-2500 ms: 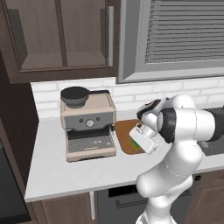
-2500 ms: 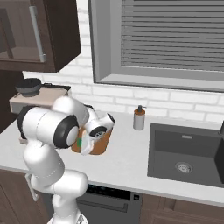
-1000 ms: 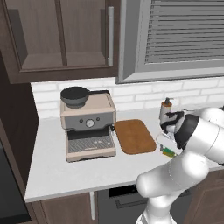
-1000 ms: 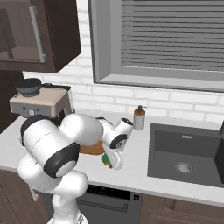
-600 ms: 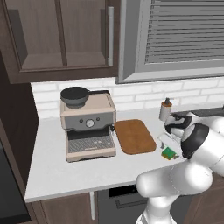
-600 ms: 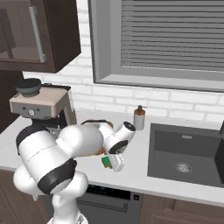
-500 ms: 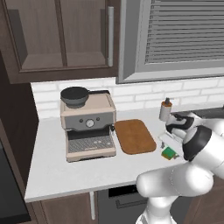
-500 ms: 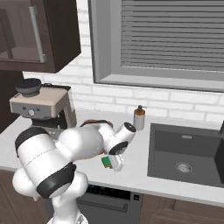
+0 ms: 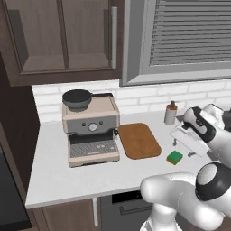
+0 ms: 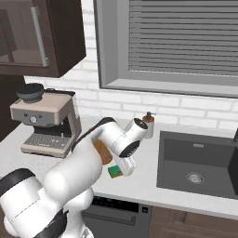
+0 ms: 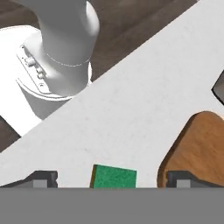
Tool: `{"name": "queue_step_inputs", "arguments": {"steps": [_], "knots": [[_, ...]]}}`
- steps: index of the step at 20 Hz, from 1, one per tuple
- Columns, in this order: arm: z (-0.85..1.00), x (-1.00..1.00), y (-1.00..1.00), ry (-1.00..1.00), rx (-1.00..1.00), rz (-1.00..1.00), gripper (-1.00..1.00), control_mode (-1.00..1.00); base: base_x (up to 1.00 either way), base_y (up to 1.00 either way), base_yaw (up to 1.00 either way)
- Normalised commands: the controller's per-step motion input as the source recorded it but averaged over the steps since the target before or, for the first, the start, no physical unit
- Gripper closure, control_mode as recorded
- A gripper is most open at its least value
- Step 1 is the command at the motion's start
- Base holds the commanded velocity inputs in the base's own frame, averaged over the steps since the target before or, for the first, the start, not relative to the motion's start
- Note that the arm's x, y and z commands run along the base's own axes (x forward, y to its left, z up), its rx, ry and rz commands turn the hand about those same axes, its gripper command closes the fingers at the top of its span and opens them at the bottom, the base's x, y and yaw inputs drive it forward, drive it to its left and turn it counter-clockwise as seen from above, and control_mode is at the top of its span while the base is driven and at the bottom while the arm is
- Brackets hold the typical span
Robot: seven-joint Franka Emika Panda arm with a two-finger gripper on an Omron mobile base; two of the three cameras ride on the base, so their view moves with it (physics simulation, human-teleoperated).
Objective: Pick up the sponge from the counter and clean the cutting board by briefly scrubbing or pressing down on the cutting board. Once finished, release the sponge.
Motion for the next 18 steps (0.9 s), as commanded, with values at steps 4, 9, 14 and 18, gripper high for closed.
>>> {"name": "queue_step_inputs", "arguments": {"steps": [4,9,14,18], "knots": [[0.68,-0.97,0.29,-0.21,-0.04,0.11,-1.00,-1.00,0.00,0.00,0.00],[0.36,-1.00,0.50,-0.36,-0.12,0.00,-1.00,-1.00,0.00,0.00,0.00],[0.72,-0.91,0.67,-0.28,-0.20,0.03,-1.00,-1.00,0.00,0.00,0.00],[0.79,-0.79,0.78,-0.23,-0.23,0.09,-1.00,-1.00,0.00,0.00,0.00]]}}
